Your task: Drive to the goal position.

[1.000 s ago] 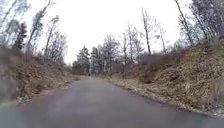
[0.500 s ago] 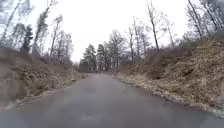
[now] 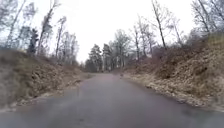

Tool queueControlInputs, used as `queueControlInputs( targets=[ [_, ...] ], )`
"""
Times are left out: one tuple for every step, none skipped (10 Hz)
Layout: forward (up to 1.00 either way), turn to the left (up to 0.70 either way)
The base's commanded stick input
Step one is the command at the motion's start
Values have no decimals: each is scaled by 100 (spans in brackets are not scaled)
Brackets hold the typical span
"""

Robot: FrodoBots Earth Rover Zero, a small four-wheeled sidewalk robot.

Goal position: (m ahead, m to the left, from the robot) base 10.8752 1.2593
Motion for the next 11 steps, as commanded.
queueControlInputs(
  targets=[
    [100,1],
    [100,1],
    [100,1],
    [100,1],
    [100,1],
    [100,1],
    [100,2],
    [100,18],
    [100,34],
    [100,41],
    [100,41]
  ],
)
